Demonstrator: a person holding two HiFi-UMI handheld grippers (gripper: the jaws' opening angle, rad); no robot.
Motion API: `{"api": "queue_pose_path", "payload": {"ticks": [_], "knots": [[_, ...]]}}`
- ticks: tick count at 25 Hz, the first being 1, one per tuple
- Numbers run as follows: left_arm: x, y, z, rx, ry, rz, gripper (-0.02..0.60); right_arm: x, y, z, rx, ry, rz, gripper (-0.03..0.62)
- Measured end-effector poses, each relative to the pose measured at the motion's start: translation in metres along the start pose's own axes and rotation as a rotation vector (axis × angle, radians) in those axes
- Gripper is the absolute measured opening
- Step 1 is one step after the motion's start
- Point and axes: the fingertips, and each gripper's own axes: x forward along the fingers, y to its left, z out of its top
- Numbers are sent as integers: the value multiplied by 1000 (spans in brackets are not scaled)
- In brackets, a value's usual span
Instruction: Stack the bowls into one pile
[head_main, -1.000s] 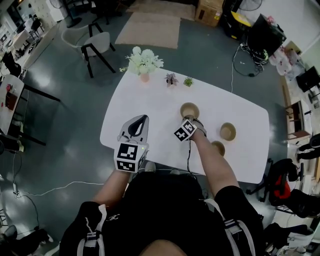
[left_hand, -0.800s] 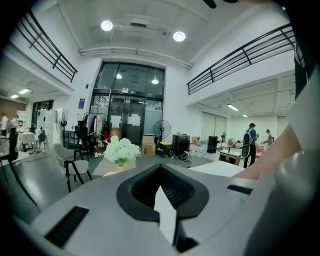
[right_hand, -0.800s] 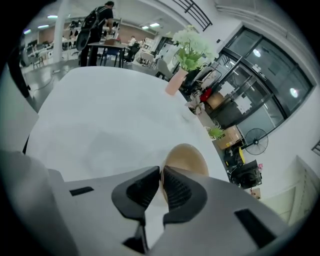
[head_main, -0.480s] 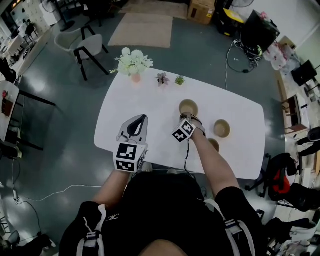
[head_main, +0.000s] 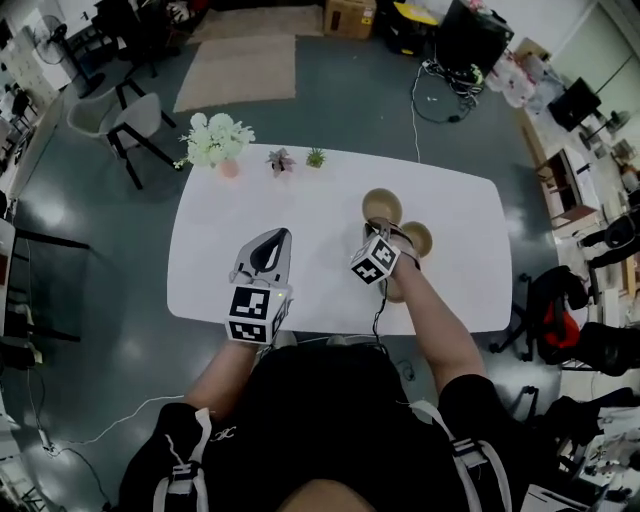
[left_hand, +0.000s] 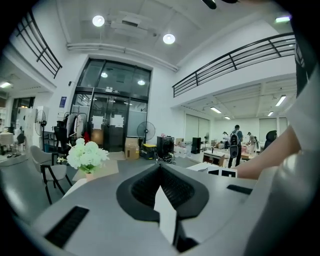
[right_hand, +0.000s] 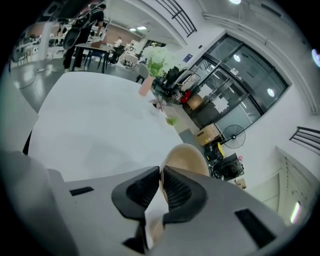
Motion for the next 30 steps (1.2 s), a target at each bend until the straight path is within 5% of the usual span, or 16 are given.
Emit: {"api": "queue_pose_path", "payload": {"ticks": [15,22,26,30], "knots": [[31,-69,-1,47,18,-160,14,-18,-19,-140,125,230,-45,49],[24,-71,-1,57,32,-154,14,-12,-15,-149,117,235,-41,63],[21,-66,-3,52,39,-144,14,-11,-16,-140,201,192,-25,149],[20,-63,-2,47,42,-135,14,-26,-29,-115,331,79,-50,158]]}}
